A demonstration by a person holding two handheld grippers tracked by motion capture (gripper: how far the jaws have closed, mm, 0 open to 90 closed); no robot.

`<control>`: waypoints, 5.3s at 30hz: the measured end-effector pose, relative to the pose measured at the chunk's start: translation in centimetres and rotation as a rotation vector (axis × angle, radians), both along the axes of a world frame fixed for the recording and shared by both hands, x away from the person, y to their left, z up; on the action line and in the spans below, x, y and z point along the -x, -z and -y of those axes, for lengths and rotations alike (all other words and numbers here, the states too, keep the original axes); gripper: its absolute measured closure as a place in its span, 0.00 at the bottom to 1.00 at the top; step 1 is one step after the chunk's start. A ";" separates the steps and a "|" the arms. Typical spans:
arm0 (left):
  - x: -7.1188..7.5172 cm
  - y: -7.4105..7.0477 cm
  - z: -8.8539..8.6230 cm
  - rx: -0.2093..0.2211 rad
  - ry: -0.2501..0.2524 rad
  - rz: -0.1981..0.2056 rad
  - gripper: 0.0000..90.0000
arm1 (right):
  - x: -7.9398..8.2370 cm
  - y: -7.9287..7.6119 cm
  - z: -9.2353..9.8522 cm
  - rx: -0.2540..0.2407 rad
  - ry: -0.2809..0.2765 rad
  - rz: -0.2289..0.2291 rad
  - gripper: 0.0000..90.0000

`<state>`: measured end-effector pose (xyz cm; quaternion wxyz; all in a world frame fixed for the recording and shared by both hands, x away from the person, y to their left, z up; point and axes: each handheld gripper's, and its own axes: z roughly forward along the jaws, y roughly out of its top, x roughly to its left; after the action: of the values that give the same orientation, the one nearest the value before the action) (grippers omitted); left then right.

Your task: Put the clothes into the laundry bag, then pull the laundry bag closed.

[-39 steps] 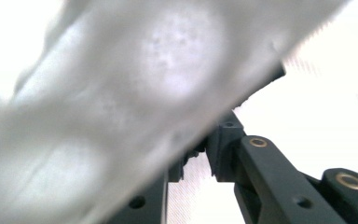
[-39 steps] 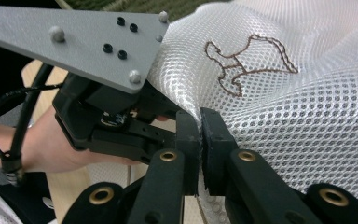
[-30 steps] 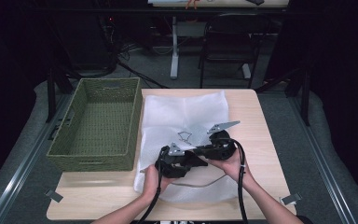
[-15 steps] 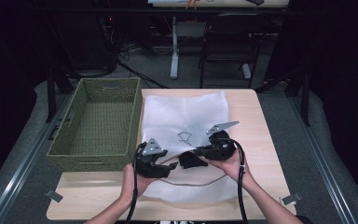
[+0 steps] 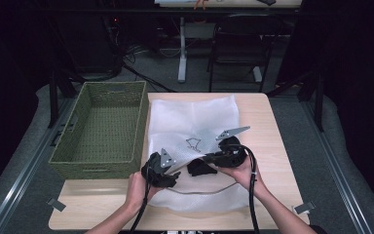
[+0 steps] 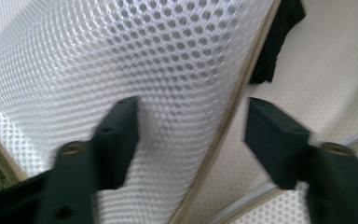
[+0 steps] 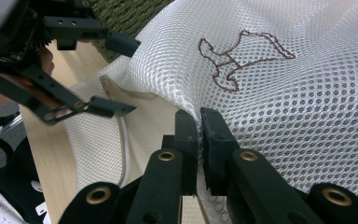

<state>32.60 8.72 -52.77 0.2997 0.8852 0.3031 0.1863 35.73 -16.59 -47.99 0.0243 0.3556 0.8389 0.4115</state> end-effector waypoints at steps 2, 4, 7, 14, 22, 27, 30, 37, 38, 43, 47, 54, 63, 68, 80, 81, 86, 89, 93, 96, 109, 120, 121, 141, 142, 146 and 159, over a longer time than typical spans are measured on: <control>0.0 0.1 -0.3 0.013 0.015 -0.017 0.60 | 0.0 0.0 0.0 0.006 -0.003 -0.001 0.95; 0.0 0.2 -0.4 0.017 0.031 -0.026 0.69 | 0.1 0.1 0.0 0.022 -0.009 -0.004 0.95; -0.2 0.2 -0.7 0.014 0.063 -0.058 0.80 | 0.2 0.4 -0.1 0.052 -0.022 -0.004 0.94; -0.4 0.4 -1.1 0.010 0.095 -0.099 0.89 | 0.6 1.2 -0.5 0.133 -0.068 -0.029 0.94; -0.7 0.8 -1.3 -0.021 0.147 -0.181 0.90 | 0.4 2.6 -0.6 0.209 -0.108 -0.074 0.95; -0.8 1.3 -1.2 -0.049 0.176 -0.233 0.90 | 0.3 3.6 -0.9 0.245 -0.125 -0.114 0.95; -0.9 1.6 -1.3 -0.069 0.191 -0.259 0.90 | 0.2 4.3 -1.1 0.275 -0.141 -0.127 0.95; -0.9 2.4 -1.0 -0.102 0.204 -0.314 0.82 | 0.1 5.9 -1.8 0.349 -0.165 -0.132 0.94; -0.9 2.3 -1.0 -0.101 0.209 -0.315 0.80 | 0.1 6.0 -1.8 0.362 -0.174 -0.132 0.91; -0.2 1.1 -1.7 -0.068 0.202 -0.316 0.54 | 0.5 4.8 -1.2 0.355 -0.213 -0.096 0.74; 0.8 0.1 -2.9 -0.014 0.176 -0.299 0.40 | 1.0 3.0 -0.5 0.302 -0.198 -0.027 0.57; 3.4 -1.0 -5.0 0.046 0.111 -0.286 0.23 | 1.8 1.9 -1.2 0.263 -0.218 0.017 0.29; 4.5 -0.2 -8.3 0.043 -0.021 -0.325 0.18 | 2.8 1.8 -2.8 0.268 -0.236 0.055 0.16; 4.4 0.4 -9.2 0.057 -0.058 -0.360 0.18 | 3.0 1.8 -3.1 0.268 -0.239 0.075 0.18; 4.0 1.4 -9.4 0.042 -0.096 -0.389 0.25 | 3.8 2.1 -4.7 0.252 -0.277 0.085 0.25; 3.9 1.6 -9.5 0.048 -0.100 -0.393 0.26 | 3.8 2.2 -4.9 0.246 -0.280 0.089 0.26; 3.8 2.0 -10.2 0.088 -0.114 -0.412 0.33 | 4.0 2.7 -6.6 0.241 -0.295 0.104 0.33; 3.8 2.2 -10.2 0.099 -0.096 -0.419 0.37 | 4.2 3.0 -7.7 0.239 -0.305 0.115 0.36; 3.9 2.6 -9.8 0.084 -0.085 -0.432 0.45 | 4.1 3.4 -8.9 0.245 -0.326 0.124 0.41; 3.9 2.9 -9.6 0.074 -0.099 -0.427 0.53 | 4.0 3.9 -10.0 0.255 -0.351 0.118 0.48; 3.8 3.1 -9.7 0.053 -0.104 -0.367 0.83 | 3.4 5.6 -15.1 0.255 -0.399 0.150 0.68; 3.5 3.2 -9.8 0.085 -0.098 -0.390 0.95 | 2.3 7.8 -18.0 0.276 -0.426 0.126 0.79; 3.5 3.1 -9.9 0.087 -0.094 -0.390 0.95 | 2.2 7.9 -18.1 0.278 -0.429 0.120 0.80; 2.9 2.1 -11.0 0.170 -0.134 -0.415 0.65 | 3.0 6.7 -18.0 0.258 -0.428 0.183 0.91; 2.8 2.1 -10.9 0.169 -0.131 -0.416 0.63 | 3.1 6.5 -17.9 0.256 -0.426 0.189 0.91; 2.6 2.3 -10.5 0.180 -0.121 -0.402 0.71 | 3.4 6.2 -17.5 0.250 -0.420 0.201 0.91; 2.5 2.3 -10.6 0.220 -0.133 -0.400 0.91 | 2.9 7.1 -17.5 0.273 -0.423 0.168 0.90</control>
<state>30.12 19.30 -55.07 0.3155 0.8444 0.4328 -0.0076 32.83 0.87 -55.06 0.0551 0.1303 0.9374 0.3183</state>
